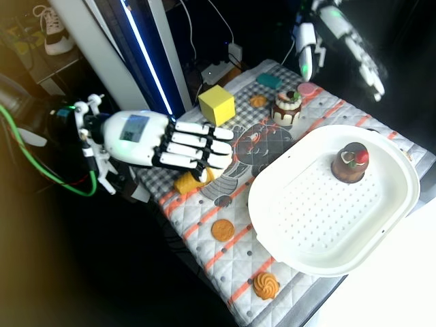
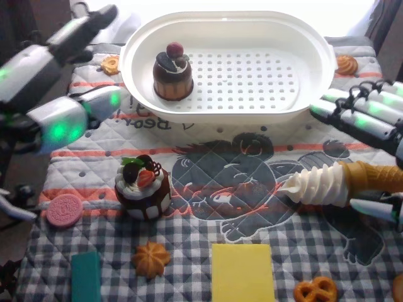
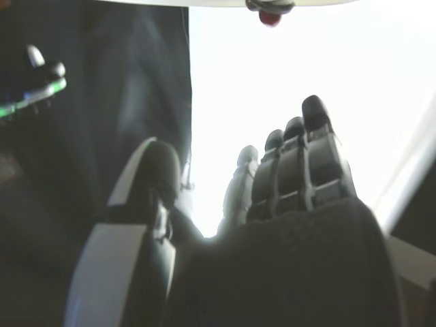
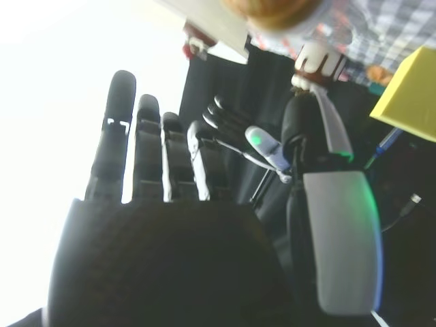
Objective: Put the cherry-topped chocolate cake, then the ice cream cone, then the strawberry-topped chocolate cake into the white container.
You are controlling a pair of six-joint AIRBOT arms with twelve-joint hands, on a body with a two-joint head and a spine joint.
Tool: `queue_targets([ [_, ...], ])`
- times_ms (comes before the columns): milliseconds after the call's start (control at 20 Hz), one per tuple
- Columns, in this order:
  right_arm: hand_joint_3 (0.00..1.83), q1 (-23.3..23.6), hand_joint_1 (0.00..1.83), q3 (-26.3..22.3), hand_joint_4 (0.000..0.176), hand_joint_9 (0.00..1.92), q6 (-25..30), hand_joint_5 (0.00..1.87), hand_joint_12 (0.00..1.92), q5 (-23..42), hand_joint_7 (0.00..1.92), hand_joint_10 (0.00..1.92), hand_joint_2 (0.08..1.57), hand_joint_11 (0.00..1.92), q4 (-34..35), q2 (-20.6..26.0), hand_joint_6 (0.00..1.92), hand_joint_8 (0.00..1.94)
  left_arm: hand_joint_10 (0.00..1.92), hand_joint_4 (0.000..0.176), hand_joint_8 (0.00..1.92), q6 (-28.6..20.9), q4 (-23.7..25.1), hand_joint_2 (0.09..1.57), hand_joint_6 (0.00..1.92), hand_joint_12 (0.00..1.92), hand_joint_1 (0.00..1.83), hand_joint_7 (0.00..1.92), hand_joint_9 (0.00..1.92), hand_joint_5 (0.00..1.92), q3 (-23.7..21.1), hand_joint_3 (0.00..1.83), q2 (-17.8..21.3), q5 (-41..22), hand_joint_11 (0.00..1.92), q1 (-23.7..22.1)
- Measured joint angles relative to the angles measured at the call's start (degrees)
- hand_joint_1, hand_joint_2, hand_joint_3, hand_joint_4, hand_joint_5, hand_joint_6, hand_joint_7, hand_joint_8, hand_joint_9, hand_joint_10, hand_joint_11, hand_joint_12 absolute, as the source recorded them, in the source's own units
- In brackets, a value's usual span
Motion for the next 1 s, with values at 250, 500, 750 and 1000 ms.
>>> queue_targets([
  [250,0.00,-0.2,0.82,3.0,0.000,0.00,0.8,0.08,1.71,-5.1,0.19,0.73,1.17,0.00,0.6,-4.1,0.08,0.07,0.00,0.060,0.00,-0.6,1.5,1.37,0.00,0.41,0.59,0.04,0.05,0.05,-4.1,0.00,1.9,-9.4,0.00,6.3],
  [500,0.00,0.2,1.11,4.7,0.000,1.20,1.1,0.70,1.90,-6.5,1.06,1.78,1.25,1.22,1.9,-6.3,1.37,1.64,0.01,0.050,0.00,-0.6,1.2,1.38,0.00,0.28,0.65,0.01,0.01,0.03,-4.2,0.00,2.4,-11.8,0.00,6.9],
  [750,0.00,2.8,1.18,3.5,0.000,0.94,1.1,0.59,1.92,-7.1,0.78,1.71,1.29,0.97,-1.8,-4.1,1.34,1.60,0.00,0.041,0.00,-0.7,0.8,1.38,0.00,0.38,0.65,0.00,0.00,0.05,-4.5,0.00,2.4,-12.4,0.00,7.9],
  [1000,0.00,11.1,1.17,4.9,0.000,1.04,-1.4,0.62,1.92,-4.7,0.68,1.92,1.30,1.13,-3.1,-3.8,1.45,1.62,0.00,0.045,0.00,-0.7,0.4,1.39,0.01,0.00,0.72,0.00,0.00,0.08,-5.0,0.00,2.6,-12.7,0.00,8.9],
])
